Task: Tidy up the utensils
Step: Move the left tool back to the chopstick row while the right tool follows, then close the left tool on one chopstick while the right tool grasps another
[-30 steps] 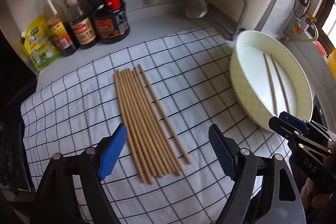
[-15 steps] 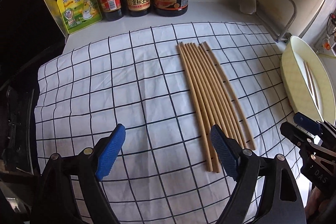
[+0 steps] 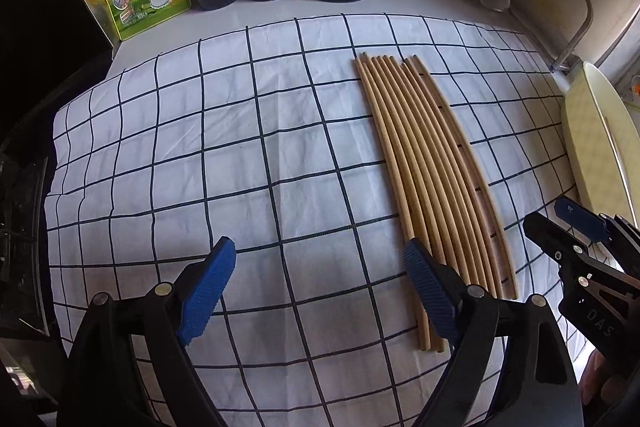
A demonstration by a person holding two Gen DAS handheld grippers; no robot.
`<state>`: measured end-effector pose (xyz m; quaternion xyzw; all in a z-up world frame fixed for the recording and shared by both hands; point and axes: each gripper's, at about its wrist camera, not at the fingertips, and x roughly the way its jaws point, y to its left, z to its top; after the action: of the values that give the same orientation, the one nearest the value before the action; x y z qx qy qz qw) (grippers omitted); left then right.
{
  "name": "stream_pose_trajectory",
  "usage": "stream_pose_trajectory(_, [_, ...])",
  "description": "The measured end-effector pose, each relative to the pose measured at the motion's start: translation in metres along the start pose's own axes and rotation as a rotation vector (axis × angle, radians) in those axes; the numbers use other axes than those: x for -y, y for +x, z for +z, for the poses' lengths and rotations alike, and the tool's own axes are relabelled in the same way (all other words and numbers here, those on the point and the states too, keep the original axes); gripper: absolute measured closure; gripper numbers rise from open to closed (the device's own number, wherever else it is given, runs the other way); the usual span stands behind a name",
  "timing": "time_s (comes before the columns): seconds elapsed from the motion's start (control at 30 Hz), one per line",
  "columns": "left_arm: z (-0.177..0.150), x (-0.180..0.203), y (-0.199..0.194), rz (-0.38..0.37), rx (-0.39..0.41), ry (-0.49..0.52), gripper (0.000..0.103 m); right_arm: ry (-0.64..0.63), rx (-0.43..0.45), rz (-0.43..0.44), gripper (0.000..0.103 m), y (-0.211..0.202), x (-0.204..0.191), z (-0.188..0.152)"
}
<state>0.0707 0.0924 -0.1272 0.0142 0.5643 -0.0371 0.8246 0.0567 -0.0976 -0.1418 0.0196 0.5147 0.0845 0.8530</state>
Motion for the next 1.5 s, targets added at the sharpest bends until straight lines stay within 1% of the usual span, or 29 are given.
stream_pose_trajectory(0.13, [0.005, -0.004, 0.011, 0.008, -0.014, -0.017, 0.015, -0.005, -0.016, -0.006, 0.051, 0.014, 0.000, 0.005])
stream_pose_trajectory(0.23, [0.006, -0.006, 0.014, -0.012, -0.003, -0.035, 0.015, -0.011, -0.030, -0.005, 0.051, 0.022, -0.003, 0.008])
stream_pose_trajectory(0.3, [0.007, -0.005, 0.014, -0.014, 0.007, -0.029, 0.015, -0.020, -0.037, -0.009, 0.051, 0.026, -0.006, 0.010])
stream_pose_trajectory(0.47, [0.007, 0.003, 0.019, -0.011, 0.003, -0.001, 0.015, -0.041, -0.066, -0.044, 0.051, 0.036, -0.009, 0.012])
stream_pose_trajectory(0.6, [0.011, 0.007, 0.021, -0.018, 0.005, -0.005, 0.015, -0.051, -0.057, -0.073, 0.051, 0.038, -0.009, 0.014])
stream_pose_trajectory(0.73, [0.014, 0.012, 0.024, -0.035, 0.015, -0.008, 0.015, -0.025, -0.052, -0.092, 0.051, 0.037, 0.002, 0.016])
stream_pose_trajectory(0.83, [0.014, 0.018, 0.028, -0.033, 0.010, 0.007, 0.015, -0.013, -0.052, -0.106, 0.051, 0.035, 0.011, 0.015])
stream_pose_trajectory(0.97, [0.010, 0.021, 0.032, -0.022, 0.004, 0.018, 0.015, 0.003, -0.050, -0.104, 0.051, 0.032, 0.018, 0.012])
stream_pose_trajectory(1.33, [0.011, 0.011, 0.029, -0.001, 0.030, -0.033, 0.015, 0.002, -0.046, -0.101, 0.051, 0.031, 0.017, 0.008])
stream_pose_trajectory(1.4, [0.012, 0.010, 0.031, -0.004, 0.017, -0.038, 0.015, 0.002, -0.046, -0.103, 0.051, 0.031, 0.017, 0.008])
stream_pose_trajectory(1.5, [0.011, 0.010, 0.032, -0.001, 0.022, -0.037, 0.011, -0.001, -0.047, -0.104, 0.051, 0.031, 0.016, 0.008])
